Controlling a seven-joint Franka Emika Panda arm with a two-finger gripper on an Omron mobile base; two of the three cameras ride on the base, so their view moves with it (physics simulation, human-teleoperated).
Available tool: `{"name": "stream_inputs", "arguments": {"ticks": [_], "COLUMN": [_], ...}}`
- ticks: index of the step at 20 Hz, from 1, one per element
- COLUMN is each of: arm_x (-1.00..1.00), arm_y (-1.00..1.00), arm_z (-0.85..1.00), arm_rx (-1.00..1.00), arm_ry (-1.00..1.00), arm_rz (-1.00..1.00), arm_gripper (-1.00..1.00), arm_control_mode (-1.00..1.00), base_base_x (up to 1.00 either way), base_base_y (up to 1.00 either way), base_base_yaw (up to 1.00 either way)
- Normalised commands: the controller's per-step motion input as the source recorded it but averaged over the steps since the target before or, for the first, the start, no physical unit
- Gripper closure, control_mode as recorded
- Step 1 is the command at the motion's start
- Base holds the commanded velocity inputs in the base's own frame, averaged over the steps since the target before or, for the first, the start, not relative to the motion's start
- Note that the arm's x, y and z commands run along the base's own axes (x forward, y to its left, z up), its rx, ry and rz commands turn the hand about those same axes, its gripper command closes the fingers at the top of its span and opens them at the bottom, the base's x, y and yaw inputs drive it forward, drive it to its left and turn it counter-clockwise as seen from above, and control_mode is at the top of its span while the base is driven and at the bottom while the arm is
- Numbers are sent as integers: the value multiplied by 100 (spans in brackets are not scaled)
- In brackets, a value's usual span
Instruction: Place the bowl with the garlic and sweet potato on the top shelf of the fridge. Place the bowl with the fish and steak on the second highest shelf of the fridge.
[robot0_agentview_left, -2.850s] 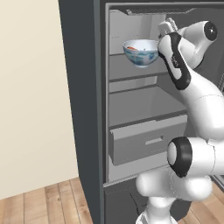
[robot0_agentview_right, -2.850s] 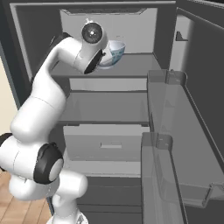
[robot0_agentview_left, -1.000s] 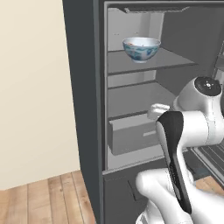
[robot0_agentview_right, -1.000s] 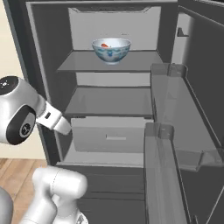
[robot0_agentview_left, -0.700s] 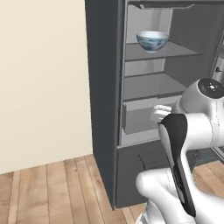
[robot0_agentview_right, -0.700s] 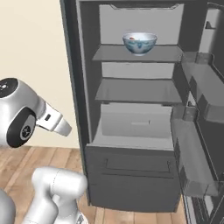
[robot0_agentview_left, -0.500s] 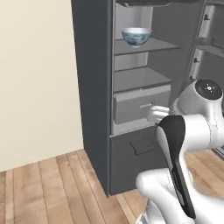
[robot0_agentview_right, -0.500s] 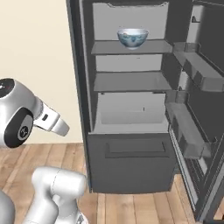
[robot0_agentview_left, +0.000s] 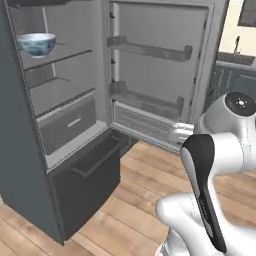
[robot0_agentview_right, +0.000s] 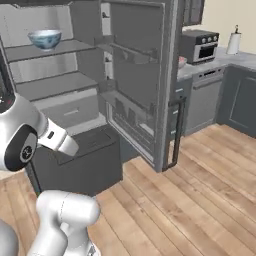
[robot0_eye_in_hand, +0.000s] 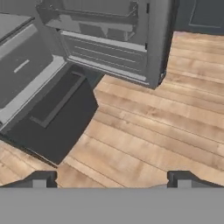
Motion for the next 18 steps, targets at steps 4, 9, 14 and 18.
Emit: {"name": "stream_inputs", "arguments": {"ticks": [4, 9, 14, 18], "arm_x": [0, 0, 0, 0], "arm_y": [0, 0, 0, 0], "arm_z": [0, 0, 0, 0], "arm_rx": [0, 0, 0, 0], "arm_ry": [0, 0, 0, 0], "arm_rz": [0, 0, 0, 0], "arm_gripper": [-100, -100, -100, -100], "arm_control_mode": [100, 100, 100, 100], "base_base_x": [0, 37, 97, 100], "base_base_y": [-45, -98, -75, 0], "base_base_yaw": [-84, -52, -24, -15]}}
